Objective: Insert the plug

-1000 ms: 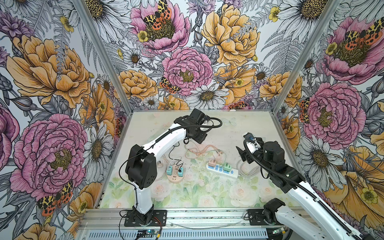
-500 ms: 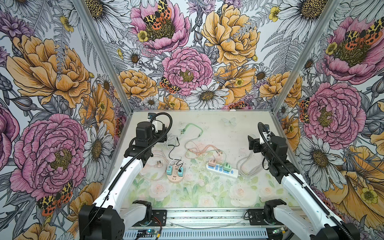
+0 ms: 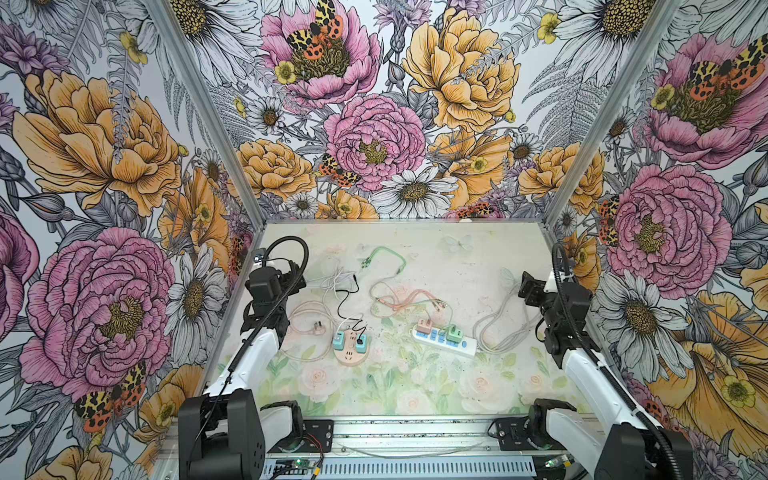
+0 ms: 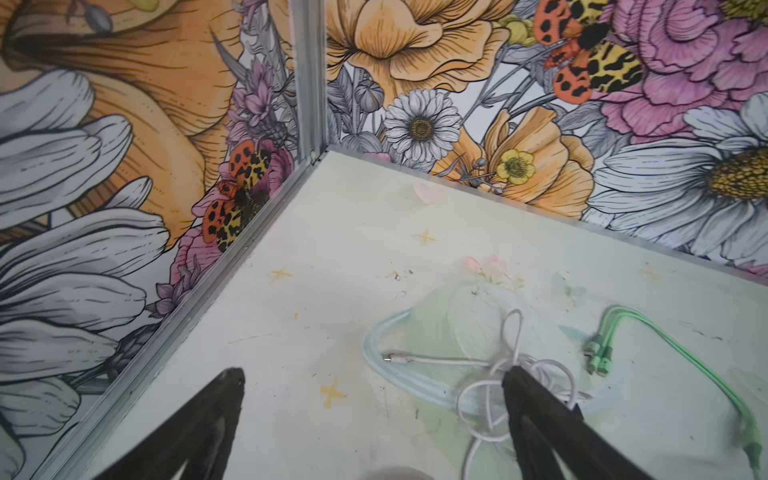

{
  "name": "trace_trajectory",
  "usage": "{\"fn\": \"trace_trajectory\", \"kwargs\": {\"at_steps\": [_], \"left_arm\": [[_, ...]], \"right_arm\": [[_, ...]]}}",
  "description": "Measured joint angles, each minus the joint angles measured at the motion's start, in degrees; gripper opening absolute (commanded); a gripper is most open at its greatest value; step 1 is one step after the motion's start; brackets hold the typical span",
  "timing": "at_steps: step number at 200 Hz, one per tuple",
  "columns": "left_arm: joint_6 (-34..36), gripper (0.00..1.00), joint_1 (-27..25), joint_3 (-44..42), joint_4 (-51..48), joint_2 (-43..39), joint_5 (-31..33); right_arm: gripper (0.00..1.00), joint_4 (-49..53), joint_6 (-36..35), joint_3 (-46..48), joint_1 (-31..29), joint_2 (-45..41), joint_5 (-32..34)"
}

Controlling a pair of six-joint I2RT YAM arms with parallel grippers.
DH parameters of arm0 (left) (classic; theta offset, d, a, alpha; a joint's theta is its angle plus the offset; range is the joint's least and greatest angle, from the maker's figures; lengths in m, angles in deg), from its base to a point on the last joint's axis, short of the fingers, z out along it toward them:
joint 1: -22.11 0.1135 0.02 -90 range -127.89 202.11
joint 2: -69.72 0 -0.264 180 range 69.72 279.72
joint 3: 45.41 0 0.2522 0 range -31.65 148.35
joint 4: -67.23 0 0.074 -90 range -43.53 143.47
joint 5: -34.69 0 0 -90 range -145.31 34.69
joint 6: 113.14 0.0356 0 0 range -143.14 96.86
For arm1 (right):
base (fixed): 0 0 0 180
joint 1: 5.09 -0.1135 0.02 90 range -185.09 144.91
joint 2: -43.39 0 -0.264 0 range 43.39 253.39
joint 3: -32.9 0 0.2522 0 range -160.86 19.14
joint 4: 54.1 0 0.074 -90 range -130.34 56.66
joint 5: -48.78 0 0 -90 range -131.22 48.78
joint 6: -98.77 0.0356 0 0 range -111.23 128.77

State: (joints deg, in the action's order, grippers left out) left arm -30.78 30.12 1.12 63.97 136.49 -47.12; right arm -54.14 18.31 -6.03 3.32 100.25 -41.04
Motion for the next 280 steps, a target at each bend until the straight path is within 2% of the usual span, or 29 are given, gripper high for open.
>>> {"fn": "trace_trajectory", "kwargs": {"at_steps": [71, 122, 156, 190, 226, 248, 261, 264, 266, 280], "left_arm": [[-1.4, 0.99, 1.2, -5.8, 13.4, 7.7, -0.1], [-2.8, 0.99, 1.1, -14.3, 30.8, 12.6, -0.4], [-2.7, 0.99, 0.3, -14.4, 34.3, 13.9, -0.2], [-0.8, 0.99, -2.8, -13.7, 36.2, 14.3, 0.7], [4.9, 0.99, -10.3, -11.6, 38.2, 18.9, 4.5], [5.8, 0.99, -10.4, -11.4, 38.6, 19.3, 5.7], [6.4, 0.99, -10.1, -11.4, 40.2, 20.2, 5.7], [6.6, 0.99, -10.1, -11.4, 40.5, 20.5, 5.7], [6.6, 0.99, -10.0, -11.4, 40.7, 20.7, 5.7], [7.1, 0.99, -9.7, -11.4, 41.2, 21.8, 5.5]], "right_arm": [[0.84, -15.0, 0.1, 6.5, 0.2, 11.0, -0.5], [0.84, -22.1, 0.0, 8.3, 0.2, 14.6, -0.5], [0.83, -26.1, -0.1, 8.2, 0.2, 17.2, -0.7], [0.83, -32.1, 0.0, 8.3, 0.2, 21.5, -2.2], [0.83, -45.0, -0.4, 10.8, -1.5, 31.2, -2.4], [0.83, -45.9, -0.7, 11.2, -2.4, 31.8, -2.4], [0.84, -45.7, -1.1, 10.4, -2.9, 31.7, -2.4], [0.96, -45.6, -1.3, 10.1, -3.0, 31.7, -2.3], [0.99, -45.4, -1.3, 9.9, -3.0, 31.7, -2.3], [1.0, -43.1, -1.8, 7.5, -3.3, 31.7, -2.0]]}}
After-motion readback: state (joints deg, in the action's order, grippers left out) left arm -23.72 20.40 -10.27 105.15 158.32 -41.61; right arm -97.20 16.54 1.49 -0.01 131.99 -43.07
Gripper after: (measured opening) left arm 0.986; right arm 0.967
